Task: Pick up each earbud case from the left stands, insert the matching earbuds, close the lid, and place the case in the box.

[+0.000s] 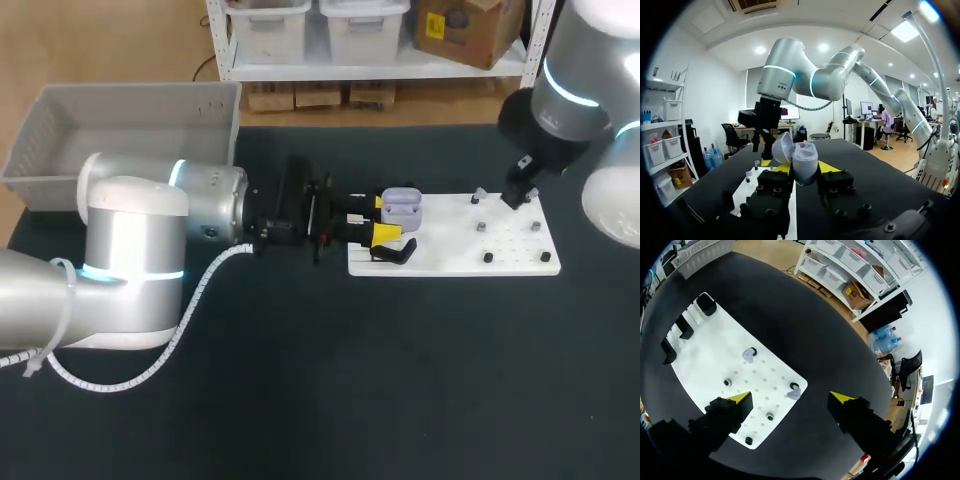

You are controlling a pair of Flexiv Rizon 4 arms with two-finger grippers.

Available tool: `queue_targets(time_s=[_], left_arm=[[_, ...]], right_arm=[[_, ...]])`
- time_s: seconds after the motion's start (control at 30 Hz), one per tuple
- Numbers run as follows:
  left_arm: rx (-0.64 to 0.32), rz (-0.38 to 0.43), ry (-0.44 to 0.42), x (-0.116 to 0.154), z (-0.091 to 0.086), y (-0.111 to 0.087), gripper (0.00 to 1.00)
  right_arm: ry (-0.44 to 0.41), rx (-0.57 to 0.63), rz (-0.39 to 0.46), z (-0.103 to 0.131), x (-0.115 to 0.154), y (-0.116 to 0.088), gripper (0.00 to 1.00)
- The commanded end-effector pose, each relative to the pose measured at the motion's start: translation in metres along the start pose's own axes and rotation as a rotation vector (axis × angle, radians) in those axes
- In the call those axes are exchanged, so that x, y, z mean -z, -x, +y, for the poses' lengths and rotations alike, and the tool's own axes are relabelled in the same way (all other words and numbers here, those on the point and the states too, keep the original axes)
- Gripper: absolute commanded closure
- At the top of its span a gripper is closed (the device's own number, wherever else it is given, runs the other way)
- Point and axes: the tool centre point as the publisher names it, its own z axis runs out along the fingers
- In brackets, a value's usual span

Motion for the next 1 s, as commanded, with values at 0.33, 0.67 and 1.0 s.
queue_targets(time_s=[0.33,0.67,1.0], left_arm=[[-0.003,-0.002,0.006,0.0,-0.001,-0.001,1.0],[-0.003,-0.002,0.006,0.0,-0.001,-0.001,1.0],[-0.003,-0.002,0.006,0.0,-0.001,-0.001,1.0]], right_arm=[[0.0,0.02,-0.005,0.001,-0.001,-0.001,0.48],[0.006,0.012,0.007,-0.002,-0.011,-0.003,0.52],[0.012,0.01,0.022,-0.002,-0.018,-0.002,0.58]])
